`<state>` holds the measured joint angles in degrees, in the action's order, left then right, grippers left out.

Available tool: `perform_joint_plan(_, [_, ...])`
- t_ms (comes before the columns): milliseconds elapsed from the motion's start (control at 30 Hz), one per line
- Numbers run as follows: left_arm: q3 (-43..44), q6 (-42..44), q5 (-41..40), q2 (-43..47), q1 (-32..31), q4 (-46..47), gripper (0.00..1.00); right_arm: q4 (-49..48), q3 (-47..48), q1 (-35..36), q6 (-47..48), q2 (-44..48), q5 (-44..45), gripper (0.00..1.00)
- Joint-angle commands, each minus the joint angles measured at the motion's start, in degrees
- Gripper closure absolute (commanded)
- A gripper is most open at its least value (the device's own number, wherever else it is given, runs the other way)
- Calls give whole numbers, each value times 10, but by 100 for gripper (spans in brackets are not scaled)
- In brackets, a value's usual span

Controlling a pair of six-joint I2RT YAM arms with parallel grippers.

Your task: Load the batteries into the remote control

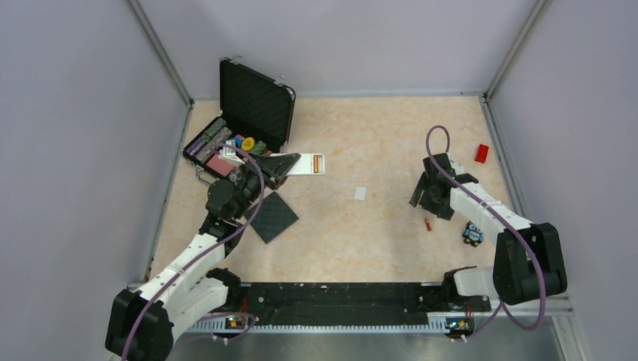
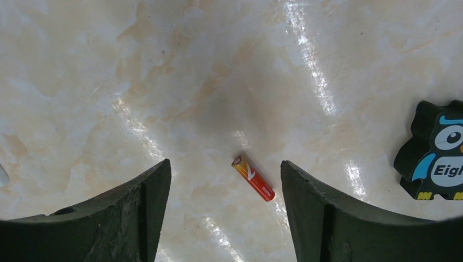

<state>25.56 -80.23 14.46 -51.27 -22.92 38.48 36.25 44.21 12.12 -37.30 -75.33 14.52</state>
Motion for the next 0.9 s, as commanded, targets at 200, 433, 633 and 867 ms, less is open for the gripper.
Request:
perform_joint_plan(200, [-11,-10,24,-7,25,51,100,-33,-42,-16,22,-35,-77,34])
perform_joint_plan(433, [-14,-14,29,-10,28,66,100,-32,-67,-16,5,-35,-120,51])
perform_joint_plan(633, [-17,-11,31,-10,28,62,100,-9,-74,-16,4,-28,-105,63])
perform_joint_plan(867, [-30,-15,30,-10,28,60,100,-1,-86,-14,12,-7,-125,60])
